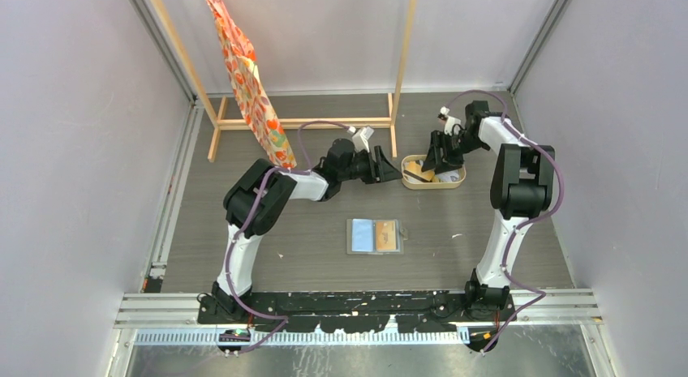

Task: Put the credit cards into the card holder
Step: Pick up the credit card from the storage box.

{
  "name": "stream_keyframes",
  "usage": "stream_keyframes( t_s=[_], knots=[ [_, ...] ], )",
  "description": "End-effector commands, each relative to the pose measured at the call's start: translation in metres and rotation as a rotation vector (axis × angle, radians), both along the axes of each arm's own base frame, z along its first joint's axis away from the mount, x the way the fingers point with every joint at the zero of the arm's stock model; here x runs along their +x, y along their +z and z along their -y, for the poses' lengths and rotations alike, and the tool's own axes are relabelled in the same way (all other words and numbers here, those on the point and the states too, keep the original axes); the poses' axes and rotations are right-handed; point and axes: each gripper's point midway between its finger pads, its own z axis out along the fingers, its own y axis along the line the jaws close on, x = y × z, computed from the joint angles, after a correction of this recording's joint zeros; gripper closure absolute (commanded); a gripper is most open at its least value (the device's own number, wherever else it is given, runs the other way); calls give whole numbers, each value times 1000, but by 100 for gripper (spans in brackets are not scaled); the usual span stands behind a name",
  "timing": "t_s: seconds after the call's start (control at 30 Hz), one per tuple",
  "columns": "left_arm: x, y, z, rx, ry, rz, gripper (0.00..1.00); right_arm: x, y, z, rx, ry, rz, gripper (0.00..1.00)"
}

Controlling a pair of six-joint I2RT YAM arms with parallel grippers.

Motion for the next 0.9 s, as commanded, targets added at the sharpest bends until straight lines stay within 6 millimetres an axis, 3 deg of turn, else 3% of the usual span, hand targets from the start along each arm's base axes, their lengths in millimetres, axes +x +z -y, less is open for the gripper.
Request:
stream_keyframes(
  t_s=[0.0,0.43,0.57,0.87],
  knots=[
    [7,18,7,18,2,49,48,5,13,-9,62,3,6,43],
    [6,12,15,64,-13,32,48,6,1,-10,45,-21,-33,50],
    [6,11,15,64,-13,31,48,7,3,-10,46,-24,-31,58],
    [6,13,14,58,-10,38,48,8,16,-10,73,-32,-5,87]
  ],
)
